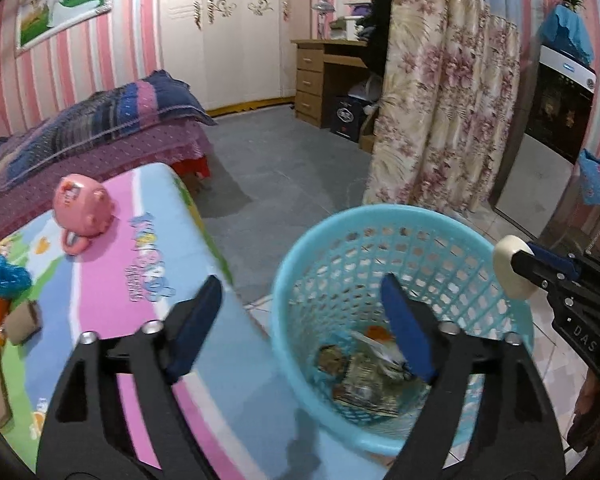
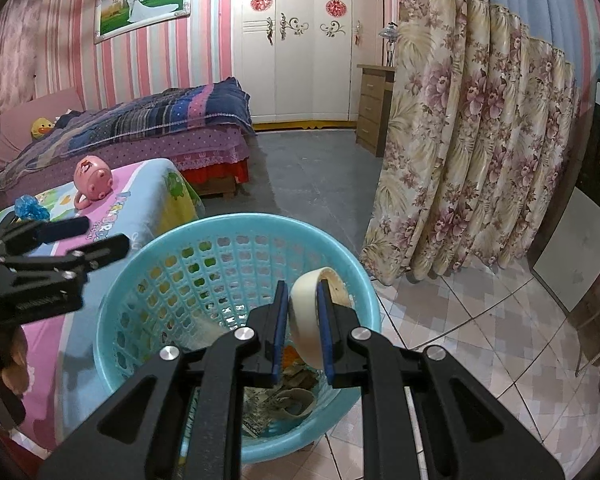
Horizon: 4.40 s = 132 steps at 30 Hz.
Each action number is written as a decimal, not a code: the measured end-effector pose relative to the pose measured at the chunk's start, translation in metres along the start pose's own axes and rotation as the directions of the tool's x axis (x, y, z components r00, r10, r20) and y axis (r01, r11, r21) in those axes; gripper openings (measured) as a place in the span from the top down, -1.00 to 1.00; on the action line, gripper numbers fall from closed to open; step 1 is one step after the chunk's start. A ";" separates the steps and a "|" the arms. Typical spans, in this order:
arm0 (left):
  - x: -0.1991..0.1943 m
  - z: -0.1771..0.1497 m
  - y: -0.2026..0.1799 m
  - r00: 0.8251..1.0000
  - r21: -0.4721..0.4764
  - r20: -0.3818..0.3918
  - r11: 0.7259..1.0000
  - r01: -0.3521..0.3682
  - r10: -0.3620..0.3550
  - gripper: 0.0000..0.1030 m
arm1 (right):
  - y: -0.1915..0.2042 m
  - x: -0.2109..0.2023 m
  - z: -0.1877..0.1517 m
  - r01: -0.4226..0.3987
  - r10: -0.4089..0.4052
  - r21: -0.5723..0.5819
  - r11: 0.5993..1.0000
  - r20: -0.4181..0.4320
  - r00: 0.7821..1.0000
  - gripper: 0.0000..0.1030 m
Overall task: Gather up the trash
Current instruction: 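Open the left gripper to drop the cloth pouch into the basket, then open the right gripper to drop the cream lid into the basket, then move both tools back over the bed cover, then grasp the tangerine with the left gripper, then grasp the brown cardboard tube with the right gripper while left holds the tangerine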
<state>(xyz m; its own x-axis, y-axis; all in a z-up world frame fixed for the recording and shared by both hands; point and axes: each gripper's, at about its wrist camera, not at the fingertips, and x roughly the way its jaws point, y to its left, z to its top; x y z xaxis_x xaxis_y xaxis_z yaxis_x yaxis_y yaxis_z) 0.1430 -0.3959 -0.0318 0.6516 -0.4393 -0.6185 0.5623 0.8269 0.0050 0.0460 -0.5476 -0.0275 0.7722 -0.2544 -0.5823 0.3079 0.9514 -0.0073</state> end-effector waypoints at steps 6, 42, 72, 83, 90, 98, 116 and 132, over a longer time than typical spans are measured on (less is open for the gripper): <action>-0.020 -0.004 0.027 0.998 -0.016 0.025 0.998 -0.065 0.066 -0.76 | 0.008 0.009 0.000 -0.015 0.015 0.010 1.000 -0.005 1.000 0.70; -0.141 -0.046 0.235 0.938 -0.262 0.019 0.907 -0.330 0.346 -0.89 | 0.122 -0.023 0.028 0.014 -0.011 -0.027 1.000 0.104 0.995 -0.87; -0.156 -0.102 0.402 0.877 -0.380 -0.114 0.795 -0.472 0.466 -0.89 | 0.364 0.018 0.064 -0.217 0.248 -0.239 0.947 0.111 0.962 -0.89; -0.127 -0.156 0.479 0.882 -0.533 -0.259 0.703 -0.470 0.394 -0.83 | 0.361 0.059 0.039 -0.188 0.196 -0.255 0.948 0.006 0.981 -0.89; -0.115 -0.167 0.482 0.880 -0.534 -0.301 0.700 -0.474 0.367 -0.42 | 0.358 0.075 0.034 -0.213 0.207 -0.218 0.953 -0.050 0.977 -0.89; -0.116 -0.166 0.486 0.883 -0.543 -0.294 0.696 -0.470 0.367 0.37 | 0.370 0.081 0.032 -0.234 0.228 -0.234 0.944 -0.055 0.972 -0.89; -0.134 -0.148 0.471 0.867 -0.519 -0.264 0.696 -0.496 0.421 0.47 | 0.436 0.097 0.021 -0.340 0.303 -0.315 0.886 -0.161 0.939 -0.86; -0.138 -0.124 0.441 0.887 -0.504 -0.206 0.732 -0.459 0.414 0.47 | 0.427 0.087 0.020 -0.405 0.371 -0.299 0.864 -0.164 0.914 -0.04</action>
<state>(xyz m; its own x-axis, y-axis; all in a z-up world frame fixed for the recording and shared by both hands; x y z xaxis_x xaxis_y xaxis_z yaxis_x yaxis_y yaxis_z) 0.2379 0.0724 -0.0421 0.7053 0.0252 -0.7084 -0.1443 0.9835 -0.1087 0.2560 -0.1665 -0.0647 0.7288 0.1494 -0.6682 -0.2131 0.9769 -0.0140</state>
